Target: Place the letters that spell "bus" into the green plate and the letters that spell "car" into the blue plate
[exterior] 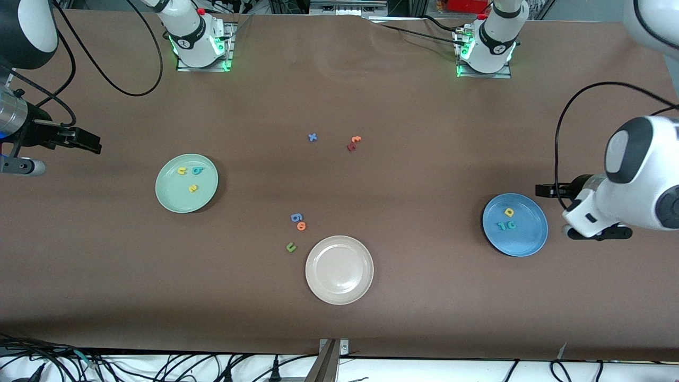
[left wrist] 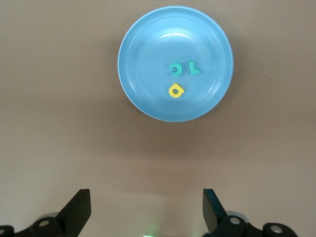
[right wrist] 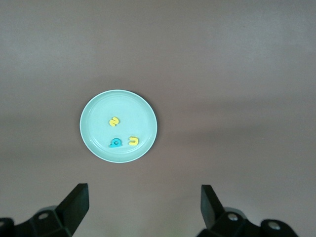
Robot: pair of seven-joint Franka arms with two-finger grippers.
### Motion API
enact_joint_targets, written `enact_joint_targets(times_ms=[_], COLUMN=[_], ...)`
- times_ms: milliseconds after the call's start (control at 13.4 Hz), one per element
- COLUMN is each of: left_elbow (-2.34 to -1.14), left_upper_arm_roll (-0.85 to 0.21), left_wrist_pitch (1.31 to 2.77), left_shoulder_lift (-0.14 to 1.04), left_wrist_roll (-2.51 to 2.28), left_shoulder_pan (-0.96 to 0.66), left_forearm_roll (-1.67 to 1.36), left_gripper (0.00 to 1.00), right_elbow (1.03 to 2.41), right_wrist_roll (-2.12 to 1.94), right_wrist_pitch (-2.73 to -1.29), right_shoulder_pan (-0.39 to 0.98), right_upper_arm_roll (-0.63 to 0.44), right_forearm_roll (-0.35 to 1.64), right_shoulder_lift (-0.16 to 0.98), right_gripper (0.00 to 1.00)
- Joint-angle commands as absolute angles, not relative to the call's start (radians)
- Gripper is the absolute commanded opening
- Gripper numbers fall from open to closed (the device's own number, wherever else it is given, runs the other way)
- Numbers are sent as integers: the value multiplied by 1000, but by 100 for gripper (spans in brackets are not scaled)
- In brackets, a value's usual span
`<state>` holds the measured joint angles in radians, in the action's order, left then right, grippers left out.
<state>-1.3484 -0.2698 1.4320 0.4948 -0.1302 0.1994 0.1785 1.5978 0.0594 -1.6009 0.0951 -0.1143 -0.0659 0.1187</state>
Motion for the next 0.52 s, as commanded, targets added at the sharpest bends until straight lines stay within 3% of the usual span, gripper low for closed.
enact_joint_targets(times_ms=[0,75,449], left_elbow=[-1478,-1509,-1540], left_upper_arm_roll=[-67,25,48], left_wrist_pitch=[1448,1488,1568], left_shoulder_lift=[323,281,147], left_wrist_roll=[-112,-76,-55], left_shoulder_pan=[62,10,-12], left_forearm_roll=[77,28,-21], left_gripper=[100,100,100], right_elbow=[1600,1600,1598], right_wrist_roll=[41,41,45], right_wrist_pitch=[-1592,-1592,-1591], right_shoulder_pan=[87,87,92], right_upper_arm_roll=[-126,-126,-123], right_forearm_roll=[-35,-32,-32], right_shoulder_lift=[106,106,106], right_gripper=[100,100,100])
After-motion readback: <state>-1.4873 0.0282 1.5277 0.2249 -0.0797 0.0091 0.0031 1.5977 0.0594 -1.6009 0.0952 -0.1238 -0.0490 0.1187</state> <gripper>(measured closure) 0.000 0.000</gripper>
